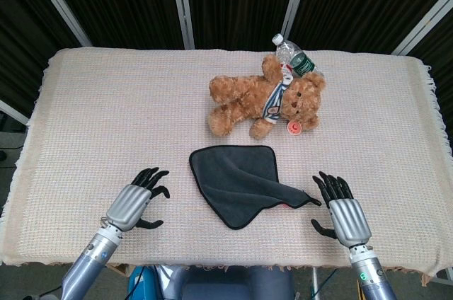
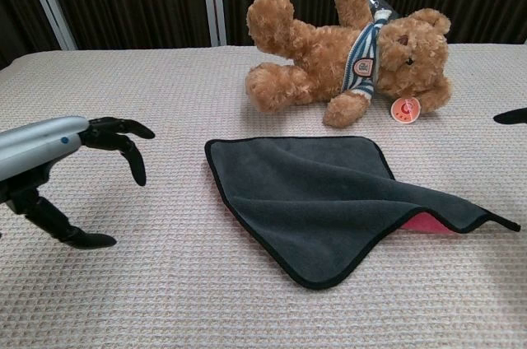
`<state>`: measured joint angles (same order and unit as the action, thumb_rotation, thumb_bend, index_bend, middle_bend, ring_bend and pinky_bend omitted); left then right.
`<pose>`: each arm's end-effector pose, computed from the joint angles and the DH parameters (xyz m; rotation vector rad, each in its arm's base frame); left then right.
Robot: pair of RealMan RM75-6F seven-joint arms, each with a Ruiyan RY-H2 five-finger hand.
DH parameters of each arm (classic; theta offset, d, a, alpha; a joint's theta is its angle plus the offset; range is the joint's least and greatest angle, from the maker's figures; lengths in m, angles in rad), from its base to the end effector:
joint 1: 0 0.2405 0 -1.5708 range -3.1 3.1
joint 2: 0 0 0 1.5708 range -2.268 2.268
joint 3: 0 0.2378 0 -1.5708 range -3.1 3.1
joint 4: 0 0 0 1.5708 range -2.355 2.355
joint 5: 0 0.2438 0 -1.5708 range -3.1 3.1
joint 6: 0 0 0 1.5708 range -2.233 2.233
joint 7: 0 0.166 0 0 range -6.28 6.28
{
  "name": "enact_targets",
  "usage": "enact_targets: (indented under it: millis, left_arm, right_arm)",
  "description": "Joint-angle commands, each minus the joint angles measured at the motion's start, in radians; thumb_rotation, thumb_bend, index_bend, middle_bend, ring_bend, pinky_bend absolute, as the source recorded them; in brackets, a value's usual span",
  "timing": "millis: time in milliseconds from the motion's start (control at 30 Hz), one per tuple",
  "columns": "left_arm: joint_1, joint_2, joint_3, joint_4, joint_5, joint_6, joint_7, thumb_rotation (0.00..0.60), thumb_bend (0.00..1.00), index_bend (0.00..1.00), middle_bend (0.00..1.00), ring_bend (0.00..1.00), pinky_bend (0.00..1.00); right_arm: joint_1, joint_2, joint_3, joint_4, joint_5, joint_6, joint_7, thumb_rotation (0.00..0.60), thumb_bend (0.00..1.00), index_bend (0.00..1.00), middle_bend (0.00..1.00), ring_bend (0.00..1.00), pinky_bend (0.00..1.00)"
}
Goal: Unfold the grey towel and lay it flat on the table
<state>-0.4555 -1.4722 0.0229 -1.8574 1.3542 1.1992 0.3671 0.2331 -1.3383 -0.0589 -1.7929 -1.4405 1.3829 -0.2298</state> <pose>-0.1277 0.2230 -0.0444 -1.8593 -1.1259 -1.0555 -0.2170 -0.2009 0.0119 1.5730 -1.1192 0.9773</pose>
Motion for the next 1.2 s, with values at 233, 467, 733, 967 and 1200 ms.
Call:
enact_targets:
  millis: [233,467,733,967,1200]
  left_arm:
    - [-0.060,-0.282,-0.052,0.185,0.058,0.000,0.192,0.600,0.10,0.50,0.11,0.00,0.00]
    - [-0.089,-0.423,-0.063,0.331,0.113,0.002,0.217,0.600,0.10,0.50,0.11,0.00,0.00]
    - [-0.122,-0.513,-0.073,0.442,0.126,-0.036,0.233,0.600,0.11,0.51,0.12,0.00,0.00]
    - [-0.142,-0.583,-0.081,0.530,0.145,-0.046,0.215,0.600,0.15,0.54,0.13,0.00,0.00]
    - [-0.157,-0.631,-0.088,0.591,0.148,-0.061,0.202,0.600,0.22,0.56,0.14,0.00,0.00]
  right_arm:
    - [-0.011,0.020,0.016,-0.004,-0.014,0.000,0.050,0.600,0.26,0.00,0.00,0.00,0.00]
    - [-0.015,0.038,0.034,-0.011,-0.017,-0.004,0.090,0.600,0.26,0.00,0.00,0.00,0.00]
    - [-0.014,0.049,0.054,-0.010,-0.014,-0.014,0.124,0.600,0.26,0.00,0.00,0.00,0.00]
    - [-0.019,0.053,0.064,-0.003,-0.012,-0.018,0.151,0.600,0.26,0.00,0.00,0.00,0.00]
    - [-0.030,0.053,0.063,0.006,-0.021,-0.015,0.168,0.600,0.26,0.00,0.00,0.00,0.00]
